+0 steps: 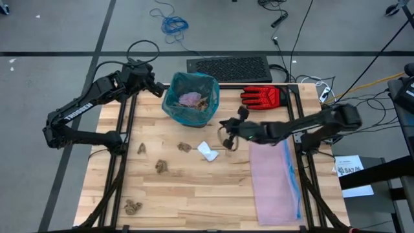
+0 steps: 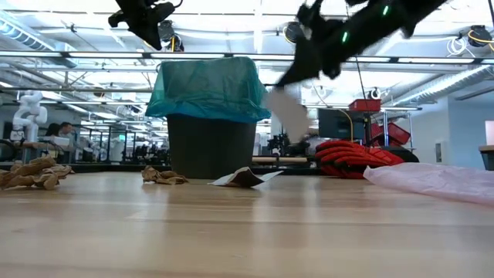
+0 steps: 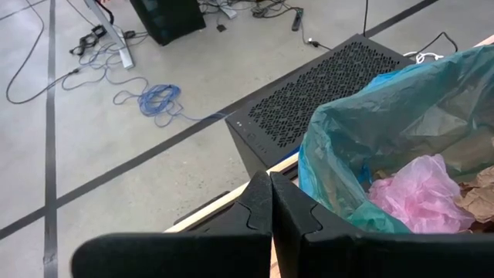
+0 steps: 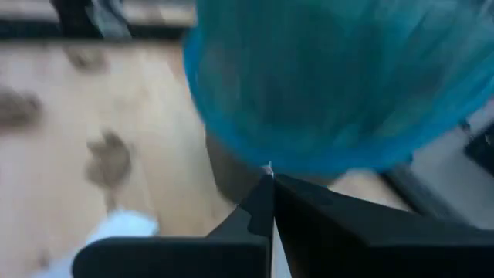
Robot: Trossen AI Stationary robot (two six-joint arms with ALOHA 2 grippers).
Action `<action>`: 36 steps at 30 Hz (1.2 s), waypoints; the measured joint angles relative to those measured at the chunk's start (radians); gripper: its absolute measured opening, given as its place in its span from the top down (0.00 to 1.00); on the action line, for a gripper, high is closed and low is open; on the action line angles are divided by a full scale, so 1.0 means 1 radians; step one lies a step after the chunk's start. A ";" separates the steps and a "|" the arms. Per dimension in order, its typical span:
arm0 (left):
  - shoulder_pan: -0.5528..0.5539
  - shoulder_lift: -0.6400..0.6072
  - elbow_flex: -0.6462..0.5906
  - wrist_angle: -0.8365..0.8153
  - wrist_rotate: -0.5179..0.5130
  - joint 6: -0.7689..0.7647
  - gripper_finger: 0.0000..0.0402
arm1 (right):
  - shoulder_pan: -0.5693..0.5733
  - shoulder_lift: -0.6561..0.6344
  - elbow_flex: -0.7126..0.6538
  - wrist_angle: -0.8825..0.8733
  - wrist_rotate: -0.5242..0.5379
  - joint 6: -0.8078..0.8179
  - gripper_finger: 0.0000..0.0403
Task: Place trash/remove bag and relplace
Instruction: Put the blue paper into the trash bin, then put the white paper into the trash bin
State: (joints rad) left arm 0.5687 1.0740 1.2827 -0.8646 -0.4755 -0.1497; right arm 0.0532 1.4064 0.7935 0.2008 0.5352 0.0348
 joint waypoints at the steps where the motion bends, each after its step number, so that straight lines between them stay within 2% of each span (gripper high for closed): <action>1: 0.000 0.000 0.000 0.000 0.000 0.000 1.00 | 0.000 -0.039 0.000 0.011 -0.027 -0.014 1.00; 5: 0.000 0.000 0.000 0.001 0.000 0.000 1.00 | -0.013 -0.154 0.000 0.131 -0.129 -0.091 1.00; 9: 0.000 0.000 0.000 0.003 0.000 0.000 1.00 | -0.072 -0.181 0.000 0.344 -0.282 -0.161 1.00; 12: 0.000 0.000 0.000 0.012 0.000 -0.001 1.00 | -0.146 -0.152 0.020 0.448 -0.399 -0.167 1.00; 18: 0.000 0.000 0.000 0.021 0.000 -0.002 1.00 | -0.257 0.027 0.210 0.444 -0.540 -0.148 1.00; 21: 0.000 0.004 0.000 0.020 0.000 -0.015 1.00 | -0.285 0.141 0.356 0.324 -0.576 -0.128 1.00; 26: 0.000 0.006 0.000 0.002 0.000 -0.021 1.00 | -0.320 0.300 0.600 -0.078 -0.568 -0.112 0.95; 28: 0.000 0.006 0.000 -0.011 0.000 -0.021 1.00 | -0.327 0.346 0.680 -0.184 -0.562 -0.115 0.88; 31: 0.000 0.006 0.000 -0.015 0.000 -0.021 1.00 | -0.327 0.376 0.753 -0.255 -0.563 -0.131 0.74; 36: 0.000 0.006 0.000 -0.016 0.000 -0.020 1.00 | -0.322 0.362 0.829 -0.372 -0.564 -0.219 0.49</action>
State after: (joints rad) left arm 0.5686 1.0801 1.2827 -0.8803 -0.4759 -0.1699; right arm -0.2683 1.7689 1.6224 -0.1713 -0.0288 -0.1843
